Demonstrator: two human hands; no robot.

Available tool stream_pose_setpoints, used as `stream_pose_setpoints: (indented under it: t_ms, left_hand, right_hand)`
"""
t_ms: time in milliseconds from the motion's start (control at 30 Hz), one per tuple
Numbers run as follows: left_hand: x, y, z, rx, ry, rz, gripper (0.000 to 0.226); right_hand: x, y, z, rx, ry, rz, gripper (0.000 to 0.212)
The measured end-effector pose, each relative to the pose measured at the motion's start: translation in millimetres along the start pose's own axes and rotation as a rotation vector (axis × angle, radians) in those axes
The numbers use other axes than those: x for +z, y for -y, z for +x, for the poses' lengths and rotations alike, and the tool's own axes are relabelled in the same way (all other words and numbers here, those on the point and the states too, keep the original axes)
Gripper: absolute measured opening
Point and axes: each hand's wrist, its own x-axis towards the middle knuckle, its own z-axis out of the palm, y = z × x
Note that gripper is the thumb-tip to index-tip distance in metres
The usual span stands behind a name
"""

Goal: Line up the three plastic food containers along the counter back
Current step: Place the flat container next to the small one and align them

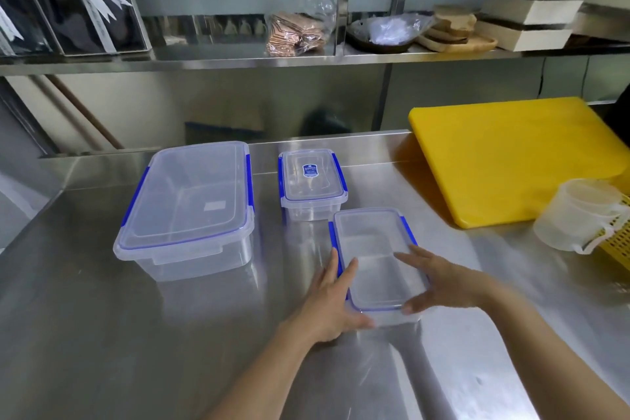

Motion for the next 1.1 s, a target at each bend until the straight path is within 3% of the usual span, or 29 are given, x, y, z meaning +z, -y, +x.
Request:
stream_pose_setpoints:
  t_ms: [100, 267, 533, 1100]
  left_hand:
    - [2.2, -8.8, 19.2, 0.033, 0.000, 0.044, 0.103]
    - [2.9, -16.7, 48.6, 0.065, -0.030, 0.078, 0.098]
    - [2.2, -33.4, 104.6, 0.016, -0.246, 0.144, 0.067]
    - [-28.2, -45.1, 220.1, -0.113, -0.381, 0.028, 0.056]
  right_hand:
    - [15.7, -7.2, -0.5, -0.021, -0.004, -0.113, 0.108]
    - [9.3, -24.8, 5.7, -0.051, -0.189, -0.053, 0.090]
    - [-21.5, -42.1, 44.1, -0.058, -0.357, -0.019, 0.070]
    - [-85.0, -80.1, 159.3, -0.209, -0.439, -0.139, 0.065]
